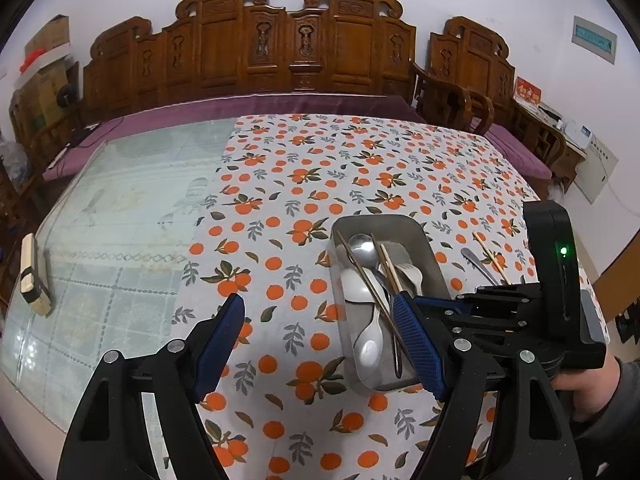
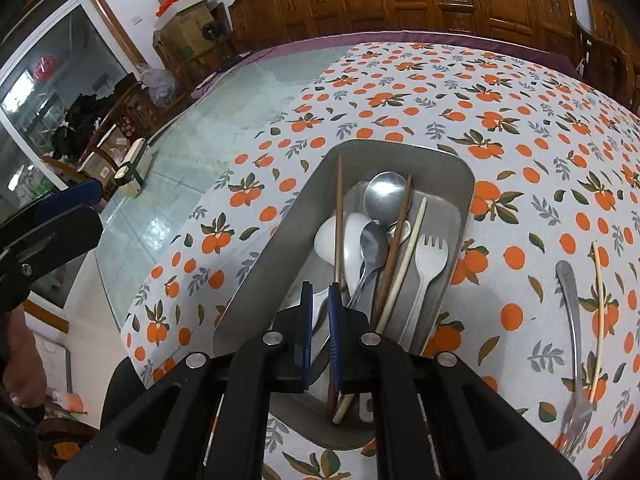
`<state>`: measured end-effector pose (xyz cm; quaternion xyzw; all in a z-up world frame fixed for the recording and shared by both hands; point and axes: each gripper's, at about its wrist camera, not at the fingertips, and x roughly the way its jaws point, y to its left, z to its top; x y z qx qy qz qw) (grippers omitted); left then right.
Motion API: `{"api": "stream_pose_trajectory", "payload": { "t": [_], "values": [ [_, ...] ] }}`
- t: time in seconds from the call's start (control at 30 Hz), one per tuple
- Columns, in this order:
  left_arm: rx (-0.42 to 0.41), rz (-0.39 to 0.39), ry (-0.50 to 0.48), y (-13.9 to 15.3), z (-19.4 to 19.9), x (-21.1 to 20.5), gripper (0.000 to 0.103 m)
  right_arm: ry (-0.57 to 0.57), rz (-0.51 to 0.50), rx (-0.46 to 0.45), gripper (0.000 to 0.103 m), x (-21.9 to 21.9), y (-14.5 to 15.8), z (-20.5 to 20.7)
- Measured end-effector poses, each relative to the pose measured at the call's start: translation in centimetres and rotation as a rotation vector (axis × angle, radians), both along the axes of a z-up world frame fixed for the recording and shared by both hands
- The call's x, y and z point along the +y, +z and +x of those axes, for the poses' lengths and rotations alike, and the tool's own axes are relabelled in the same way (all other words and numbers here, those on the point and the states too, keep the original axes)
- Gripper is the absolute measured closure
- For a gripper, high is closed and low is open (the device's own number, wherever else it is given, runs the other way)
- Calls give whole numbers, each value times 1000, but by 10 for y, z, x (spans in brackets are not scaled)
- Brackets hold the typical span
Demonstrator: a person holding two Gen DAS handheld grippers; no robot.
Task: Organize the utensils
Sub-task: 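Lower the chopstick into the tray and open the right tool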
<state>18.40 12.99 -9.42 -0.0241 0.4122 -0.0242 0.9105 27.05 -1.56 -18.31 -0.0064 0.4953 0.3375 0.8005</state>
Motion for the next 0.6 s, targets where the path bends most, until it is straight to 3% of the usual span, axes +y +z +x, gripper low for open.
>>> {"api": "stream_pose_trajectory", "payload": {
  "t": [0.23, 0.37, 0.5, 0.6],
  "values": [
    [2, 2, -12, 0, 3, -11, 29, -25, 7, -65, 92, -24, 20, -2],
    [5, 2, -29, -1, 7, -24, 28, -42, -11, -128, 77, -51, 37, -10],
    [10, -5, -51, -3, 12, -42, 27, -76, -42, -181, 53, -84, 50, -16],
    [2, -3, -65, -5, 16, -57, 11, -101, -63, -206, 47, -109, 56, -19]
  ]
}}
